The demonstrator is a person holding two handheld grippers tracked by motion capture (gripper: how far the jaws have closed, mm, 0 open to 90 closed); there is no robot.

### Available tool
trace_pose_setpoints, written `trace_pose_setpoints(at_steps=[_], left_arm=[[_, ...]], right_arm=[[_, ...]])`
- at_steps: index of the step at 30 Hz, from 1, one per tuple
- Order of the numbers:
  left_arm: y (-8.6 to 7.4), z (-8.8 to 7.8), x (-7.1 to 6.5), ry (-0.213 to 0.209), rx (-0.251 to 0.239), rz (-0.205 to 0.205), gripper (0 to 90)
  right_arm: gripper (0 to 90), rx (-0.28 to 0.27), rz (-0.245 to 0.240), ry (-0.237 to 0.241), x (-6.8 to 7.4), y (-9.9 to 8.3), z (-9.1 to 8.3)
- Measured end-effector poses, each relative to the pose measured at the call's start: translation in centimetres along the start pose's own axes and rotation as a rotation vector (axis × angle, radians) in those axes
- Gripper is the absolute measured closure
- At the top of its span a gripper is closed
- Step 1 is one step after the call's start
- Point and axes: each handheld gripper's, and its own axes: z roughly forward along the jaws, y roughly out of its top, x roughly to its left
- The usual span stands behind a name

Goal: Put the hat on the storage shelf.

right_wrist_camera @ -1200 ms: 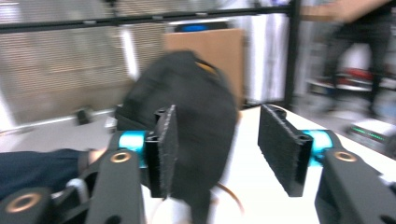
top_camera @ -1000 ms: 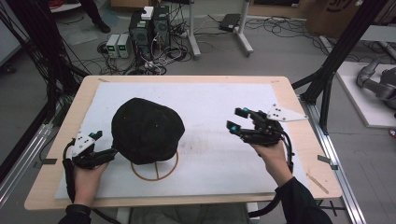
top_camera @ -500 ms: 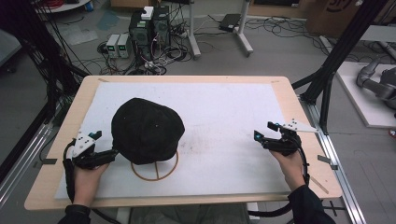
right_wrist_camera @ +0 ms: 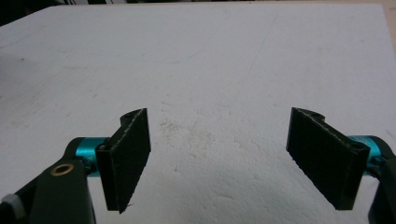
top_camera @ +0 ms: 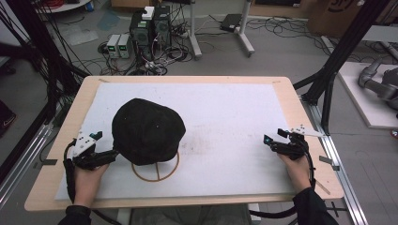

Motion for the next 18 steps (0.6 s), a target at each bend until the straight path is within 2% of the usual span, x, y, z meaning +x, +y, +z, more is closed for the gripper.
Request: trace_pose_setpoints(at_steps=[18], left_arm=[[0.02,0.07,0.0,-0.004,0.01,0.004,16.5]], right_arm=[[21.5,0.023,-0.006,0.009,0.04,0.01,0.25]])
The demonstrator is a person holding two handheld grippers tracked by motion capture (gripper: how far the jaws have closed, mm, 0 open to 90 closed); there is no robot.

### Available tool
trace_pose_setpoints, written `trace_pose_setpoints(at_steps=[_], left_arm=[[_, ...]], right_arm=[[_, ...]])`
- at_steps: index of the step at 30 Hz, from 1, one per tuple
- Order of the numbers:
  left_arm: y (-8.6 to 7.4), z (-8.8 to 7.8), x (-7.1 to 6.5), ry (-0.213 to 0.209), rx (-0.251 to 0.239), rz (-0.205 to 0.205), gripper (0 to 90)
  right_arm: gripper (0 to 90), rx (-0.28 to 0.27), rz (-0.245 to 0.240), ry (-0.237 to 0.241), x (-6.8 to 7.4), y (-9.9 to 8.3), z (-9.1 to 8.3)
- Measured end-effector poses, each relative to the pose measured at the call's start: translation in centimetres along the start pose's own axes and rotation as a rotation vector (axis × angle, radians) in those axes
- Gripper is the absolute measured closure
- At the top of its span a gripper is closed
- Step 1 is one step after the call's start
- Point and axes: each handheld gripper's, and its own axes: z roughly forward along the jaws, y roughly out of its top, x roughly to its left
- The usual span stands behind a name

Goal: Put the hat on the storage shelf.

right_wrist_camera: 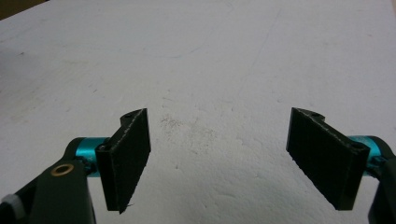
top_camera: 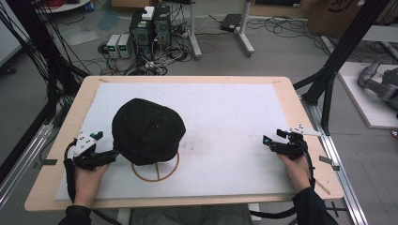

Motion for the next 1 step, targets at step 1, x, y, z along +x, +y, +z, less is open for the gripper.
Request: trace_pose_setpoints(at_steps=[1], left_arm=[[0.01,0.03,0.01,-0.002,0.002,-0.002,16.7]], right_arm=[[21.5,-0.001,-0.003,0.0,0.01,0.0,0.02]])
